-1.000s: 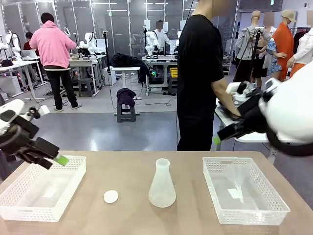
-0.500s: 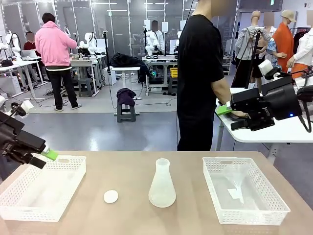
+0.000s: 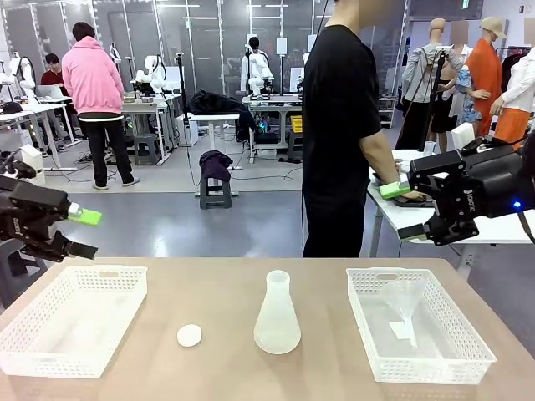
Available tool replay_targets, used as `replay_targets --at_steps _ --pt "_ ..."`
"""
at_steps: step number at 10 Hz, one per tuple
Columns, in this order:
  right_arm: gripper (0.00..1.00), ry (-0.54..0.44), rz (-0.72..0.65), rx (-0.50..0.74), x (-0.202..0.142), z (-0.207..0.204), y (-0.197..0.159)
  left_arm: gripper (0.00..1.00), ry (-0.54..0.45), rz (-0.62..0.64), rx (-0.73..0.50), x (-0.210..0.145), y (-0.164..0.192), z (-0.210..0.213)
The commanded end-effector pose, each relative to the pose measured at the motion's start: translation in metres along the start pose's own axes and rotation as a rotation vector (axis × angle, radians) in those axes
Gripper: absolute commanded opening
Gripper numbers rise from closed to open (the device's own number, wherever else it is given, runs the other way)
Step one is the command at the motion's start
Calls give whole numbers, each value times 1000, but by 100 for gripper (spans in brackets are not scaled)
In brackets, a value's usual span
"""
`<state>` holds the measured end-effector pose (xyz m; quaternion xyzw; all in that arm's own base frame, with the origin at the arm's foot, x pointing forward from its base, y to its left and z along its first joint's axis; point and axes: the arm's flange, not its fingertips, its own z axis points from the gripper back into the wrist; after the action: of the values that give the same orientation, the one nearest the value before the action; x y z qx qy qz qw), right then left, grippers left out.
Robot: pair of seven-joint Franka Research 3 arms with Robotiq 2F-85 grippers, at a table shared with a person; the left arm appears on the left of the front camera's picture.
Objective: Prepare the solutions needed for the experiment.
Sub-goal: Pick up the Plastic Funnel and insert it into the Big flask.
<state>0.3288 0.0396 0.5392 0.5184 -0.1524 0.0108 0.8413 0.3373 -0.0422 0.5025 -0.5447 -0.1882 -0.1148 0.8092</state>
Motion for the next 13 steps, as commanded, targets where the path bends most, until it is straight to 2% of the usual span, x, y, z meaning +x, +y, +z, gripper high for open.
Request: replay_targets --at_steps 1,3,6,7,8,13 --pt "100 -8 -24 7 -20 -2 -3 100 -50 132 -70 1 11 6" --pt "100 -9 -15 39 -25 -8 -6 100 -60 223 -153 -1 12 9" --pt "100 17 18 75 -27 -23 -11 100 -48 232 -233 -1 11 2" --pt "100 -21 124 -108 -27 -32 -18 100 -34 183 -211 -1 14 -3" --pt "100 19 -19 57 -4 -11 4 100 -47 222 -208 0 13 3" --pt "100 19 -19 57 -4 -11 4 100 -47 222 -208 0 13 3"
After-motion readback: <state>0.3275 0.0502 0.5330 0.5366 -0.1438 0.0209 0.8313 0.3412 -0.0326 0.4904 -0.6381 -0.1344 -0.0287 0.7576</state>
